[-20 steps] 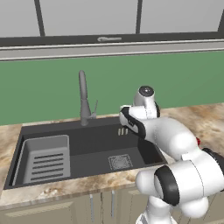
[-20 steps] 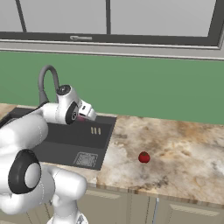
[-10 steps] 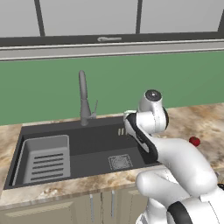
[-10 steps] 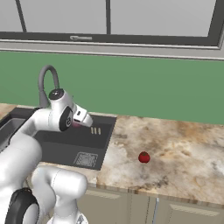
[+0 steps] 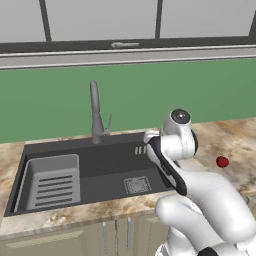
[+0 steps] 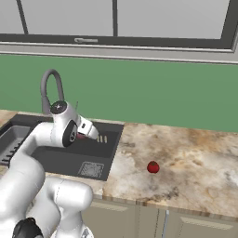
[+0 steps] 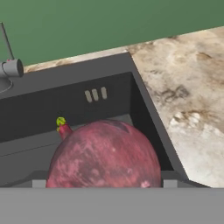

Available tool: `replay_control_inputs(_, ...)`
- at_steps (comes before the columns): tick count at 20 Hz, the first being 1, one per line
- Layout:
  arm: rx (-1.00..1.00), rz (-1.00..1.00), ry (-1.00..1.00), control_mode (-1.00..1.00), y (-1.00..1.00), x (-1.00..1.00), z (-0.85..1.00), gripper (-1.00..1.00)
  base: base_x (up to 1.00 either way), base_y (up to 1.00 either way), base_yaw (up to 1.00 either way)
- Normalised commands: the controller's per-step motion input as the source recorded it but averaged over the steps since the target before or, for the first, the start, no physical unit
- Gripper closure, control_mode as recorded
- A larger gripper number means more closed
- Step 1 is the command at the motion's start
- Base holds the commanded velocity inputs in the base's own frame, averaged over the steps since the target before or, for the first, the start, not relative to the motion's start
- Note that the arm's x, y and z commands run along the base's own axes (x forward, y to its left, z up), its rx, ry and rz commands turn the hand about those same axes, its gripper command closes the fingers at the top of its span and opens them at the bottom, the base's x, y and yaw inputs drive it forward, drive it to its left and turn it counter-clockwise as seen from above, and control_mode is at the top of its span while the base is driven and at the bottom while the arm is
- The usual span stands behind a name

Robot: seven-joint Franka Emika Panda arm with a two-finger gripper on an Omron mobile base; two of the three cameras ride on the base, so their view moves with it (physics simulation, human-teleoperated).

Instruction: Turn on the sink faucet. Then move the onion from the counter to the sink. Turn off the sink. Move the vegetable from the sink to the pot next to the stove. Finally move the pot to the front left burner.

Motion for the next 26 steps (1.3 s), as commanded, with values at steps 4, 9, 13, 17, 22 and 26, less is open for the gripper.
replay_control_inputs(4, 0.0, 0.0, -0.07, -1.0, -0.15, -0.3, 0.05, 1.0, 0.0, 0.0, 0.0)
replay_control_inputs(9, 0.0, 0.0, -0.02, 1.0, -0.11, -0.17, 0.01, 1.0, -0.26, -0.05, 0.03)
replay_control_inputs(13, 0.0, 0.0, 0.0, 1.0, 0.0, 0.0, 0.0, 1.0, -0.39, -0.03, 0.13)
replay_control_inputs(17, 0.0, 0.0, 0.0, 1.0, 0.0, 0.0, 0.0, 1.0, -0.31, 0.06, 0.26)
replay_control_inputs(22, 0.0, 0.0, 0.0, 1.0, 0.0, 0.0, 0.0, 1.0, -0.1, 0.33, 0.36)
replay_control_inputs(26, 0.0, 0.0, 0.0, 1.0, 0.0, 0.0, 0.0, 1.0, -0.11, 0.46, 0.39)
